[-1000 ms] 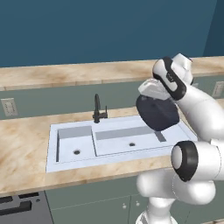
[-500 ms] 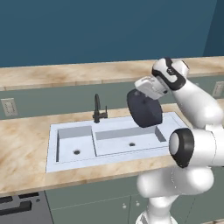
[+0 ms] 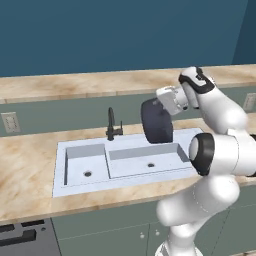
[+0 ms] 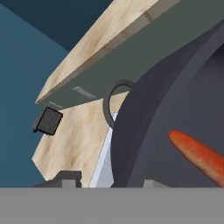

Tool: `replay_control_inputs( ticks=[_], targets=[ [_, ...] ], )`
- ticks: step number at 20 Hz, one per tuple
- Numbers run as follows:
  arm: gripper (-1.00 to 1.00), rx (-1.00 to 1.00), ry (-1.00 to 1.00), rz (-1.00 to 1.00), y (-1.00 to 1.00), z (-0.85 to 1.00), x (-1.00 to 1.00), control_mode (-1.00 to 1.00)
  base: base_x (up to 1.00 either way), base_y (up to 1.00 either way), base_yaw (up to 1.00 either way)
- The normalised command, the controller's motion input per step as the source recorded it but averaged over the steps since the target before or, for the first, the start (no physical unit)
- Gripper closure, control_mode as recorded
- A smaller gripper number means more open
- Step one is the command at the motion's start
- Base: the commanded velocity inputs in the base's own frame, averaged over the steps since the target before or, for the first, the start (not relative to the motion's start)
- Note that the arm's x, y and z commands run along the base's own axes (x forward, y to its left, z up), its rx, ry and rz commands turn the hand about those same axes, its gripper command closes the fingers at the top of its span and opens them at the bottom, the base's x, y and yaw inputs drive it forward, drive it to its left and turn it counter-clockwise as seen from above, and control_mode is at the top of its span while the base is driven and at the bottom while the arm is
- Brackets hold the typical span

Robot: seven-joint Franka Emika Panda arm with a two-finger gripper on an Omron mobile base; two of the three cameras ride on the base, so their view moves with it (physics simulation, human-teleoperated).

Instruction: Dump the carrot from the pot into the sink. Then turn on the water and wash the carrot. Then turn off the water and put the carrot back in the pot.

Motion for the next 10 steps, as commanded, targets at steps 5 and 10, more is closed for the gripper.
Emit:
replay_control_inputs(
  ticks=[5, 10],
  targets=[
    [1.00, 0.19, 0.00, 0.00, 0.00, 0.00, 0.42, -1.00, 0.00, 0.00, 0.00],
    [1.00, 0.19, 0.00, 0.02, 0.00, -0.02, 0.18, -1.00, 0.00, 0.00, 0.00]
  ],
)
